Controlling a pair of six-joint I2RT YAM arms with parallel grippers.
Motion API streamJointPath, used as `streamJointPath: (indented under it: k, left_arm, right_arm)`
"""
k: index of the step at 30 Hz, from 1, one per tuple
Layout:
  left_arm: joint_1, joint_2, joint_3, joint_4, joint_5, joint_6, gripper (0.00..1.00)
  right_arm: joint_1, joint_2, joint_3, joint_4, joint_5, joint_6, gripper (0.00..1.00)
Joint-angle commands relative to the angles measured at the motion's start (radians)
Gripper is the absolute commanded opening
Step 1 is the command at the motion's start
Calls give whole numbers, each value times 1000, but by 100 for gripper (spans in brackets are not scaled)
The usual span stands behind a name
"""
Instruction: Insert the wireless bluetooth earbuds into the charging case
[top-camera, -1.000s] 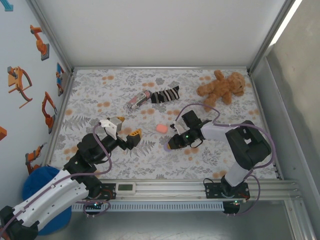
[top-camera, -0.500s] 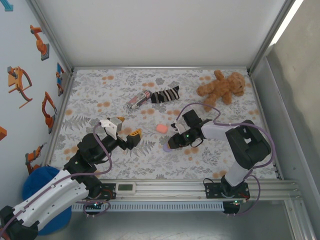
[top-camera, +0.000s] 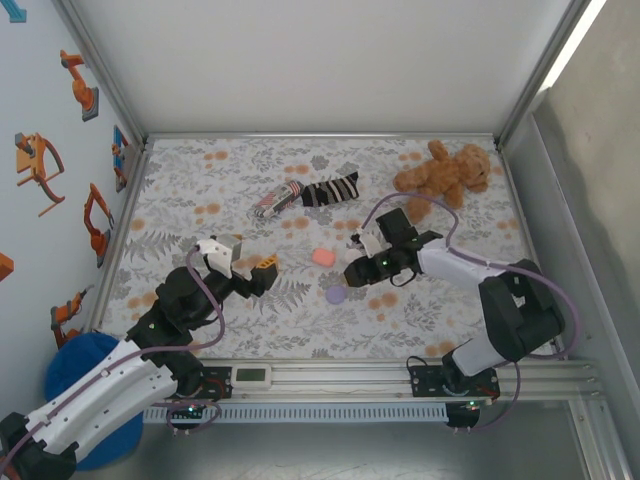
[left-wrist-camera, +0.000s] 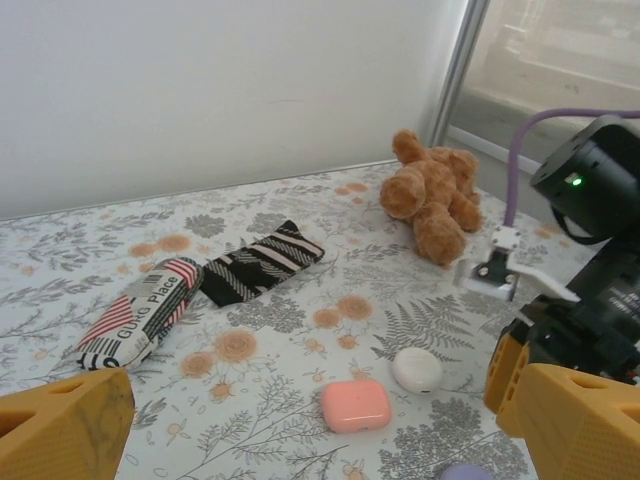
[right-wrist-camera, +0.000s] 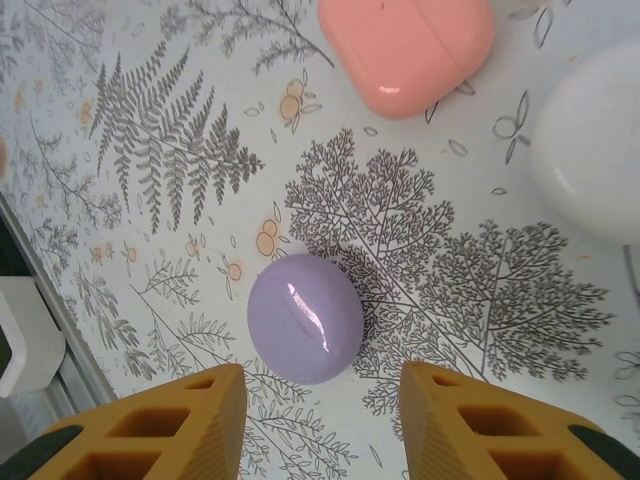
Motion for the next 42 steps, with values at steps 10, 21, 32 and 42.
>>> streamJointPath:
  k: [10, 21, 32, 42]
  left_arm:
    - [34, 31, 143, -180, -385, 28, 96]
    - [236, 15, 139, -194, -392, -20, 96]
    - [422, 147, 98, -95, -348, -12, 96]
    - [534, 255, 26, 74, -348, 35, 96]
  right_arm:
    - [-110, -304, 3, -10, 257, -13, 51]
    - [-201, -528, -103, 133, 482, 30, 77]
    - [-361, -636, -204, 206, 554, 65, 100]
    - [-519, -707, -325, 333, 686, 16, 100]
